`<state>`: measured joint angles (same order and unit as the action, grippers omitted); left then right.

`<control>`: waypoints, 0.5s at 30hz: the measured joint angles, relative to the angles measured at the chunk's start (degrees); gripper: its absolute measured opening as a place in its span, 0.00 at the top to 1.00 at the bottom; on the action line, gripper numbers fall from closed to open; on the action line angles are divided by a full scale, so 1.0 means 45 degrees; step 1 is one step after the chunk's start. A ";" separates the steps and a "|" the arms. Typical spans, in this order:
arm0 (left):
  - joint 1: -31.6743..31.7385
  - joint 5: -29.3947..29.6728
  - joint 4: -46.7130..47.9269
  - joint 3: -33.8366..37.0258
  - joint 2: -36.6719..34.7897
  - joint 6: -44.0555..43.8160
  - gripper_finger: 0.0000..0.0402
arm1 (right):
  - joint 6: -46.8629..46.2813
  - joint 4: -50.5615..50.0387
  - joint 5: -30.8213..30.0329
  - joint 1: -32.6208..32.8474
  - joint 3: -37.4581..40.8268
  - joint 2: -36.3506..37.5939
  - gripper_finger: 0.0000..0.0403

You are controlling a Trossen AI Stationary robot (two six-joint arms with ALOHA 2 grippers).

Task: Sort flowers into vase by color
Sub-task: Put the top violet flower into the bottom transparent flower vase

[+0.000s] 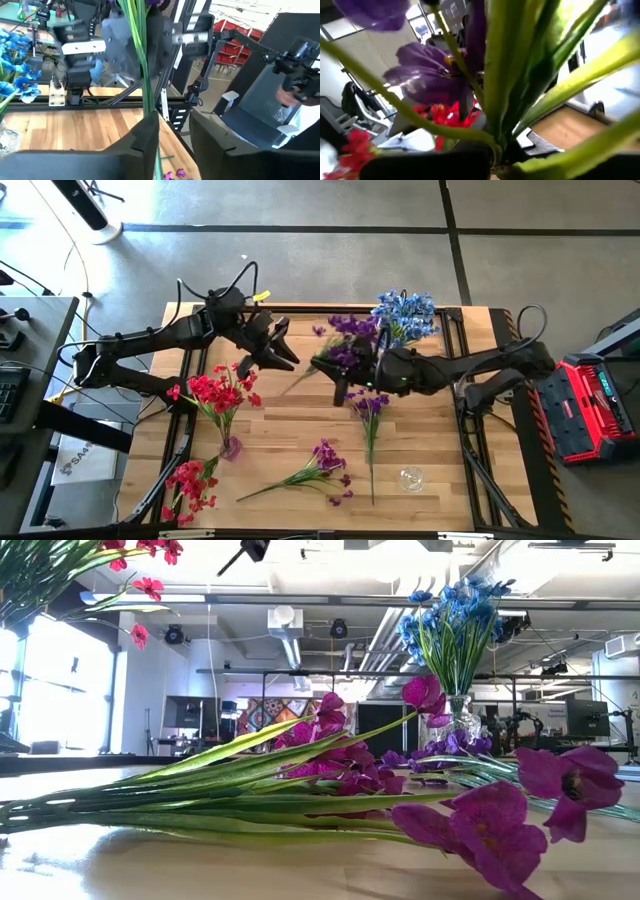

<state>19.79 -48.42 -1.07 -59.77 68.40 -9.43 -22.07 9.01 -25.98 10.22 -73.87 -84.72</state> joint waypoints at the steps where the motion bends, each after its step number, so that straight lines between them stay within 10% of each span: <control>1: 0.0000 0.0010 0.0034 0.0000 0.0001 -0.0081 0.74 | -0.0253 -0.0532 -0.0030 0.0084 0.0000 0.0247 0.99; 15: -0.0508 0.0973 -0.1401 0.0000 -0.0012 -0.1309 0.72 | -0.5250 -0.8038 0.0170 0.2944 -0.0005 0.2159 1.00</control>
<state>17.50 -44.04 -7.37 -59.77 68.34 -15.32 -45.70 -27.16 -25.21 23.47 -73.89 -75.00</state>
